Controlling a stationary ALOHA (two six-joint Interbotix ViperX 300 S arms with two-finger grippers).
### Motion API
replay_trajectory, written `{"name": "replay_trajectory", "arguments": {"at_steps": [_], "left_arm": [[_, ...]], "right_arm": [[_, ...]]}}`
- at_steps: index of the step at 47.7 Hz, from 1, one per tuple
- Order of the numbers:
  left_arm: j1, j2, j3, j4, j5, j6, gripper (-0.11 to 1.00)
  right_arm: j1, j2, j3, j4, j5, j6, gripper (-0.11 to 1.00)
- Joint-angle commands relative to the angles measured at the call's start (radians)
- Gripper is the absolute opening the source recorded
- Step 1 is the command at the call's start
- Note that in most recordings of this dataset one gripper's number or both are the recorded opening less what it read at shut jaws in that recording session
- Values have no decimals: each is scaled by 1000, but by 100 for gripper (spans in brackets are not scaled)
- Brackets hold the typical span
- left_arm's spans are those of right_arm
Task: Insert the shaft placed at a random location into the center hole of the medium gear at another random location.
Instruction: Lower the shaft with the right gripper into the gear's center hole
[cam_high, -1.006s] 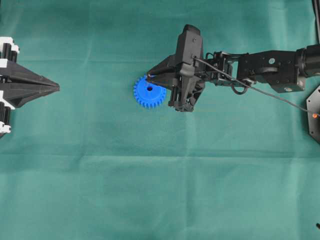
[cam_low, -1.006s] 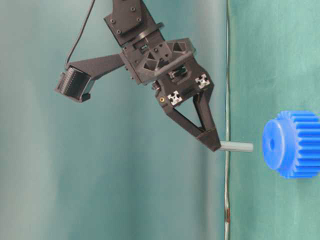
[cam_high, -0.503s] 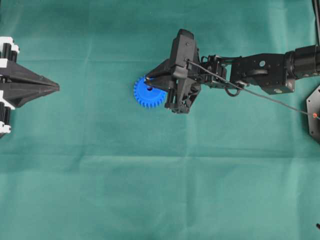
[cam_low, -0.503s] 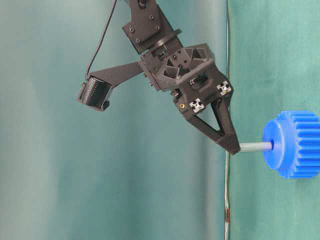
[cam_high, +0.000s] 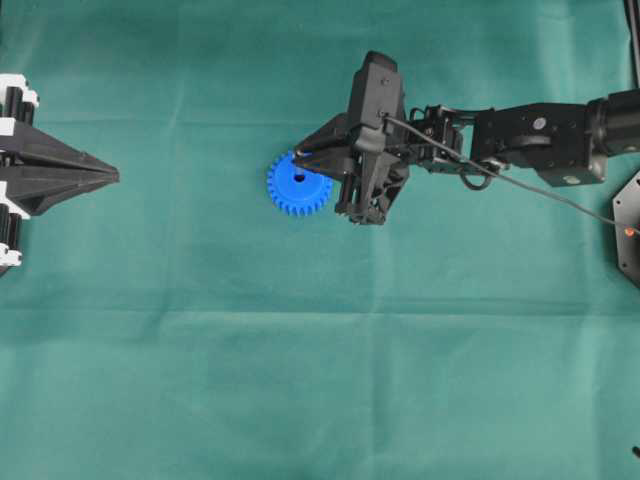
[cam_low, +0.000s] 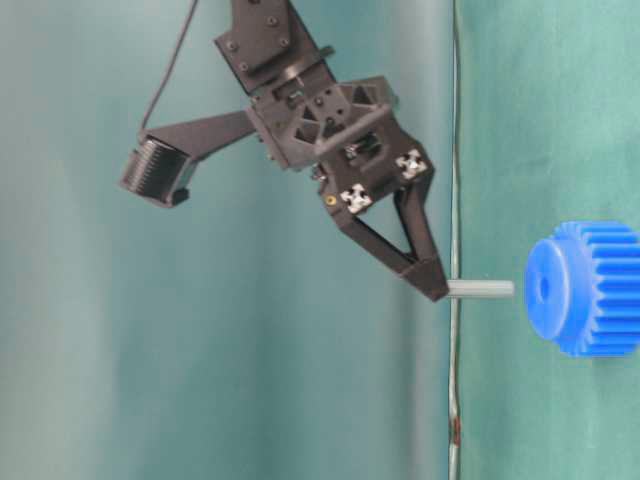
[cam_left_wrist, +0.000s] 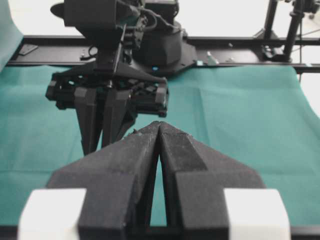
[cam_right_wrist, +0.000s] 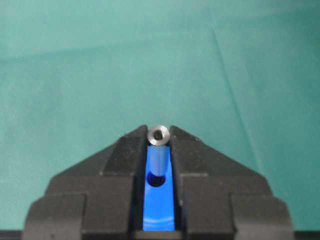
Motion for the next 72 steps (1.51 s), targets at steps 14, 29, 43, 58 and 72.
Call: {"name": "replay_trajectory", "arguments": {"at_steps": [14, 29, 43, 58, 72], "left_arm": [[-2, 3, -21, 3, -5, -2, 0], [-2, 3, -21, 3, -5, 0, 0], [-2, 3, -21, 3, -5, -2, 0], [-2, 3, -21, 2, -5, -2, 0], [-2, 3, -20, 3, -5, 0, 0]], "right_arm": [[17, -17, -15, 5, -6, -5, 13], [14, 43, -21, 5, -8, -3, 13], [12, 58, -21, 5, -28, -5, 13], [-2, 6, -8, -3, -28, -12, 13], [-2, 6, -6, -2, -46, -12, 13]]}}
